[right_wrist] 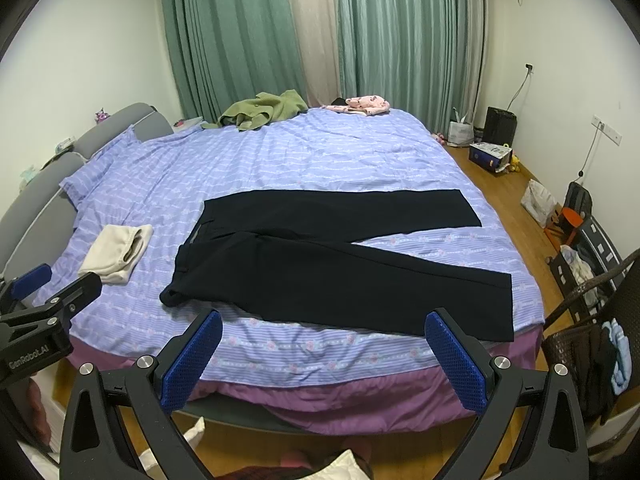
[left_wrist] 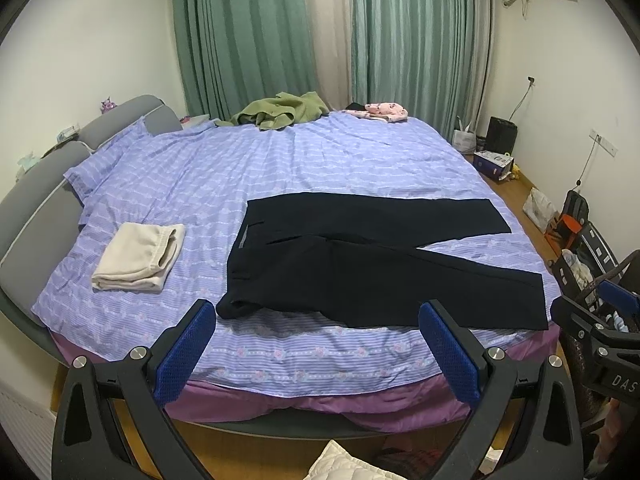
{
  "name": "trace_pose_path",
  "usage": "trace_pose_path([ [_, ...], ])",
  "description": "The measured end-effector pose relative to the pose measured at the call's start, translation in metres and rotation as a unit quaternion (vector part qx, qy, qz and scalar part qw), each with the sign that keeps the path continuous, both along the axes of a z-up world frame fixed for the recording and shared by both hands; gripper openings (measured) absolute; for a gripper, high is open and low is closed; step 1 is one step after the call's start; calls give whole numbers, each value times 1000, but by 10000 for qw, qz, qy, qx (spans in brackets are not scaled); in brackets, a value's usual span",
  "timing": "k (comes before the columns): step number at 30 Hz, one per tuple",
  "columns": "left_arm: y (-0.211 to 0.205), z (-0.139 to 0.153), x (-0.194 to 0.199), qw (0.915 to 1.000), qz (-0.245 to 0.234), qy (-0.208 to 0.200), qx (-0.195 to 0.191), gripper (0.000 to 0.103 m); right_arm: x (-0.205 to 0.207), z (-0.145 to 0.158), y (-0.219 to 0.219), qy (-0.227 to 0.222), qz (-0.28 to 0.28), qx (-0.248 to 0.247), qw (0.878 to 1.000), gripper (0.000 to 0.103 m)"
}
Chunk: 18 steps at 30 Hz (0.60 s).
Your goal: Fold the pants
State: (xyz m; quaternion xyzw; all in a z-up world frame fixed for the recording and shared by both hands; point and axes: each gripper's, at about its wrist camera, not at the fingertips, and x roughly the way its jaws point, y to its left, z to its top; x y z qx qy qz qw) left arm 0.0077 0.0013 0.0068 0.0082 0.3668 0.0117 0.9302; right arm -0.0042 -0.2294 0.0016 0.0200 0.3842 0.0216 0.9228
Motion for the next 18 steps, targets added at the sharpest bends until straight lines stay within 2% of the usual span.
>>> trace_pose_path([
  [18,0,4,2,10000,-19,-45,3,103,0,0,-1,1,-5,11,10000,103],
])
